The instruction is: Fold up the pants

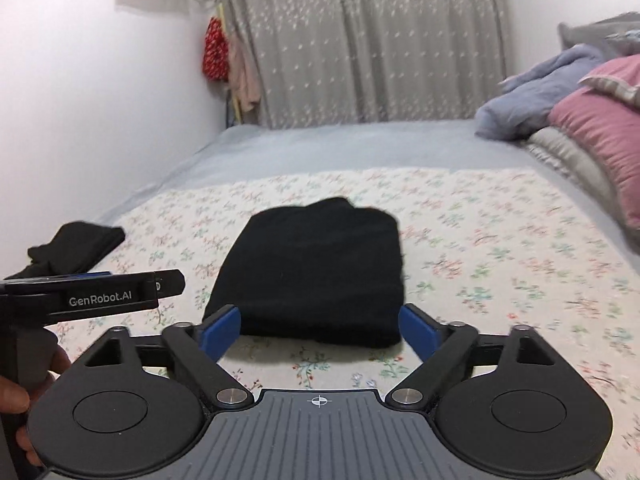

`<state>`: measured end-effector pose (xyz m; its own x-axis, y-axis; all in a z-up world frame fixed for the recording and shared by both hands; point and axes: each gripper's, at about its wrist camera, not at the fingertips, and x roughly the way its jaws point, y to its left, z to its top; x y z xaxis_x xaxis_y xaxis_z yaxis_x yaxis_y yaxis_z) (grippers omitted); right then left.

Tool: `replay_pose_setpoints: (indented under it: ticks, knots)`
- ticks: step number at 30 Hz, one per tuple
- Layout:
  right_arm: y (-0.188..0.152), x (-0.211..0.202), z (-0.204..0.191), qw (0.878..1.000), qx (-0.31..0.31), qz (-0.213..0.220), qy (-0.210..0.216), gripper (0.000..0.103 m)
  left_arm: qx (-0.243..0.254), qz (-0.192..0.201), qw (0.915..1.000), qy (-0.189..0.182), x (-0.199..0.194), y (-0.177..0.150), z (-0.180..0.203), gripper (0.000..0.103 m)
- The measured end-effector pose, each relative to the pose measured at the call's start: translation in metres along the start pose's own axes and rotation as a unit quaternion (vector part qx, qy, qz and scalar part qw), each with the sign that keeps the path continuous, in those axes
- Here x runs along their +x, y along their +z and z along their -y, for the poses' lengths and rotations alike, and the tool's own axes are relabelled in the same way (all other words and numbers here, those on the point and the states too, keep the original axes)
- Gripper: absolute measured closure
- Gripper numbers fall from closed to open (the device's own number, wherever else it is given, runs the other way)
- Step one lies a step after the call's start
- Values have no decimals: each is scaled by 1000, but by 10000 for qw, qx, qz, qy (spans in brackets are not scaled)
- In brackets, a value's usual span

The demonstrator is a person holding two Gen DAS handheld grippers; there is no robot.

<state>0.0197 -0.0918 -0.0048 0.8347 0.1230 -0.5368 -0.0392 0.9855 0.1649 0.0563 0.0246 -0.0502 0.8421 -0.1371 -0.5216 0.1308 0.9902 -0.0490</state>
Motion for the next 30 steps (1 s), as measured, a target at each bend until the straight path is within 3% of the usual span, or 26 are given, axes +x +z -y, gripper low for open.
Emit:
replay_pose_setpoints:
  ticks: [6,11,14,30]
  knots:
    - [0,-18,-8,9988,-316,179,-321,0,164,-5,9999,43,2,-17,-6,0]
    - [-21,0,-2,9999,-166,19,13,0,145,-46,9995,284,4,-27,-15,0]
    - [-25,12,1,9997,-37,-190,-151,0,184,-63,9994,281,4,-30,-15,0]
    - [-32,6,7,9988,-191,-120,-433,0,225,-146,9992,299,5,-40,-3,0]
